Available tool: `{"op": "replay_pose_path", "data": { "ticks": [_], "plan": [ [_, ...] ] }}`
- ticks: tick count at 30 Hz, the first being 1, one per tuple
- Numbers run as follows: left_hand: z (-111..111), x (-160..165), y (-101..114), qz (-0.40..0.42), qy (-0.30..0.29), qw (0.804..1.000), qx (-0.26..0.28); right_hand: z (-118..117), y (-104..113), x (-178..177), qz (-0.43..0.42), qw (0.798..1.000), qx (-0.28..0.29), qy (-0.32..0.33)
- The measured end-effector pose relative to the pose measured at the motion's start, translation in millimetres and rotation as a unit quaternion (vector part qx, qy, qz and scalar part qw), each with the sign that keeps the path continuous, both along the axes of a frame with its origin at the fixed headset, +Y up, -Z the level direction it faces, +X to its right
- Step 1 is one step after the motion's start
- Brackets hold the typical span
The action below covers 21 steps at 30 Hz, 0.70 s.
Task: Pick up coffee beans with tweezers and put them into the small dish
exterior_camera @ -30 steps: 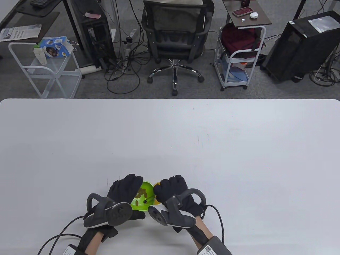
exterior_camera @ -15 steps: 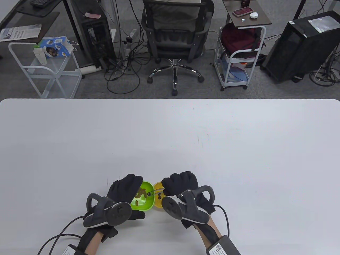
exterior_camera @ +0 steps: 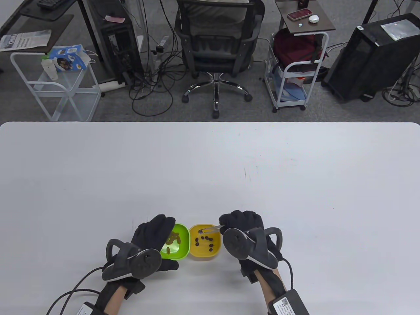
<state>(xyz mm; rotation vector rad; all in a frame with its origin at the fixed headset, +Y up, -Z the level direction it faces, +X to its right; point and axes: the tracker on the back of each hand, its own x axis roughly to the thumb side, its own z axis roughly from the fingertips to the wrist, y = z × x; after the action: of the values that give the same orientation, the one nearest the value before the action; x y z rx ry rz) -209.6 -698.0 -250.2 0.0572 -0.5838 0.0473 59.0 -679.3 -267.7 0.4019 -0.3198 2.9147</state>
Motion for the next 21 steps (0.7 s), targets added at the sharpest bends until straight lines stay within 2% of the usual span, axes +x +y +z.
{"op": "replay_pose_path", "data": {
  "ticks": [12, 21],
  "plan": [
    [-3, -6, 0, 0.014, 0.01, 1.0, -0.004, 1, 0, 1, -0.004, 1.0, -0.003, -0.001],
    [-18, -32, -7, 0.045, 0.056, 0.997, -0.022, 1, 0, 0, -0.001, 1.0, -0.011, 0.001]
  ]
}}
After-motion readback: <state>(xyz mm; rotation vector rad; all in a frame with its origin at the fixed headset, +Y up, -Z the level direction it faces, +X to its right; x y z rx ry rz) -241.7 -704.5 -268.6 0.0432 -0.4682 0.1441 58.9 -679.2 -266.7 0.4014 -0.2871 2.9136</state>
